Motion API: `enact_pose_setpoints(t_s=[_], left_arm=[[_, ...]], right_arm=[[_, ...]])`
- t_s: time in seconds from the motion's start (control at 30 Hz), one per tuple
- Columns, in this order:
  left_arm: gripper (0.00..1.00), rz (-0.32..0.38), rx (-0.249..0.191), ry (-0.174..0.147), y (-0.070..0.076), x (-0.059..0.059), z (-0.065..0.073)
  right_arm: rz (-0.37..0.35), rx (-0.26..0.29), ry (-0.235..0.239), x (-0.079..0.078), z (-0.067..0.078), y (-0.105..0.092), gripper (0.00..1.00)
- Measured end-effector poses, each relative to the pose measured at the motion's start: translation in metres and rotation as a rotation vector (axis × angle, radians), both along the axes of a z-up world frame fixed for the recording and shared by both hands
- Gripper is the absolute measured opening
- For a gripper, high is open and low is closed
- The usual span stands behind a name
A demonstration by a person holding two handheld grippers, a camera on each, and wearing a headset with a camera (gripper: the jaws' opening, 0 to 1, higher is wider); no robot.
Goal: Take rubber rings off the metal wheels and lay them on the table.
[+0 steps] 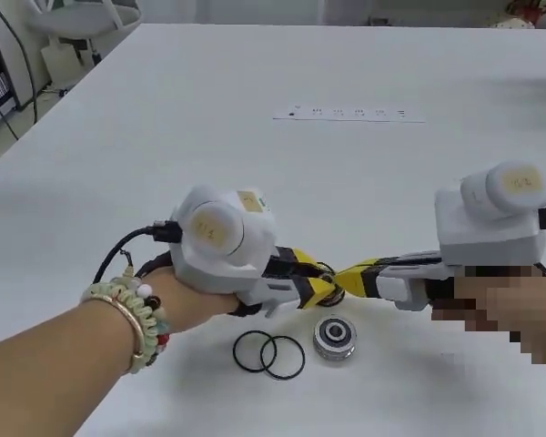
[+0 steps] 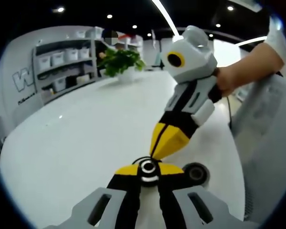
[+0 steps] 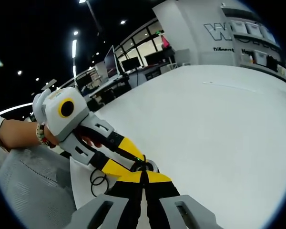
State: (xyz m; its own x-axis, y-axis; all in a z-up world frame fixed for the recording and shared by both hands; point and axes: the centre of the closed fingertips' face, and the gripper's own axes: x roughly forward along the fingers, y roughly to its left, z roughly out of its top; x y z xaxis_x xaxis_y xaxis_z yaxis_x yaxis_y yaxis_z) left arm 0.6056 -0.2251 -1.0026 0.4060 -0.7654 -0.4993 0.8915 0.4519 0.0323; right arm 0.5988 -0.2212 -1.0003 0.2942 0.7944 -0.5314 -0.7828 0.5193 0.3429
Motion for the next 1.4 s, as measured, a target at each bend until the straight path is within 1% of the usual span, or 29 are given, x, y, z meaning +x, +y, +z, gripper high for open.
enact_pose_setpoints(t_s=[0.07, 0.1, 0.13, 0.2, 0.27, 0.33, 0.37, 0.4, 0.5, 0.53, 0.57, 0.6, 0.63, 0.77, 0.87, 0.93, 0.97, 1.0, 1.07, 1.13, 1.17, 1.27, 1.37, 1.4], left_arm=[[0.14, -0.008, 0.025, 0.006, 0.0, 0.0, 0.0], [0.14, -0.011, 0.039, 0.015, 0.0, -0.001, 0.0], [0.14, -0.014, 0.045, 0.019, 0.0, -0.001, 0.001], [0.17, -0.033, 0.05, 0.019, 0.0, -0.003, 0.004], [0.2, -0.042, 0.034, 0.026, -0.003, -0.005, 0.008], [0.22, -0.065, 0.043, 0.027, -0.005, -0.009, 0.01], [0.23, -0.074, 0.051, 0.022, -0.006, -0.01, 0.012], [0.24, -0.087, 0.058, 0.007, -0.007, -0.011, 0.016], [0.24, -0.103, 0.072, -0.008, -0.008, -0.014, 0.023], [0.24, -0.126, 0.088, -0.028, -0.009, -0.017, 0.028], [0.24, -0.145, 0.093, -0.038, -0.011, -0.02, 0.031], [0.24, -0.161, 0.09, -0.049, -0.012, -0.023, 0.038], [0.24, -0.164, 0.082, -0.052, -0.013, -0.024, 0.042], [0.27, -0.172, 0.057, -0.046, -0.015, -0.03, 0.061], [0.32, -0.184, 0.042, -0.067, -0.014, -0.035, 0.076], [0.36, -0.207, 0.021, -0.068, -0.013, -0.044, 0.086], [0.38, -0.218, 0.017, -0.071, -0.01, -0.049, 0.092], [0.4, -0.219, 0.016, -0.072, -0.01, -0.05, 0.093], [0.43, -0.219, 0.023, -0.091, -0.002, -0.054, 0.102], [0.47, -0.208, 0.022, -0.1, 0.005, -0.055, 0.107], [0.49, -0.188, 0.017, -0.105, 0.011, -0.055, 0.111], [0.51, -0.164, 0.006, -0.11, 0.026, -0.059, 0.119], [0.53, -0.134, -0.024, -0.099, 0.041, -0.066, 0.126], [0.54, -0.125, -0.031, -0.101, 0.045, -0.068, 0.128]], right_arm=[[0.001, -0.013, -0.011, 0.001, -0.001, -0.001, 0.0], [0.005, -0.02, -0.018, 0.001, -0.001, -0.001, 0.0], [0.005, -0.022, -0.02, 0.001, -0.001, -0.001, 0.0], [0.005, -0.022, -0.021, 0.001, -0.001, -0.001, 0.0], [0.001, -0.02, -0.02, 0.002, 0.0, -0.002, 0.0], [-0.003, -0.016, -0.021, 0.003, 0.001, -0.002, 0.0], [-0.004, -0.014, -0.02, 0.003, 0.002, -0.002, 0.0], [-0.008, -0.01, -0.02, 0.004, 0.003, -0.002, 0.0], [-0.009, -0.018, -0.039, 0.005, 0.005, -0.003, 0.0], [-0.009, -0.016, -0.039, 0.005, 0.006, -0.003, 0.0], [-0.008, -0.012, -0.038, 0.005, 0.007, -0.002, 0.0], [-0.007, -0.01, -0.038, 0.005, 0.008, -0.002, 0.0], [-0.005, -0.008, -0.04, 0.004, 0.009, -0.001, 0.0], [0.002, 0.002, -0.045, 0.003, 0.013, 0.002, 0.0], [0.008, 0.01, -0.049, 0.002, 0.016, 0.005, 0.0], [0.01, 0.012, -0.05, 0.001, 0.019, 0.007, 0.0], [0.013, 0.014, -0.052, 0.001, 0.02, 0.008, 0.0], [0.019, 0.02, -0.052, -0.001, 0.022, 0.01, 0.0], [0.024, 0.028, -0.05, -0.002, 0.025, 0.013, 0.0], [0.032, 0.037, -0.051, -0.004, 0.028, 0.015, 0.0], [0.034, 0.04, -0.049, -0.005, 0.029, 0.017, 0.0], [0.051, 0.047, -0.048, -0.008, 0.031, 0.021, 0.0], [0.074, 0.051, -0.042, -0.013, 0.032, 0.026, 0.0], [0.08, 0.051, -0.042, -0.014, 0.033, 0.027, 0.0]])
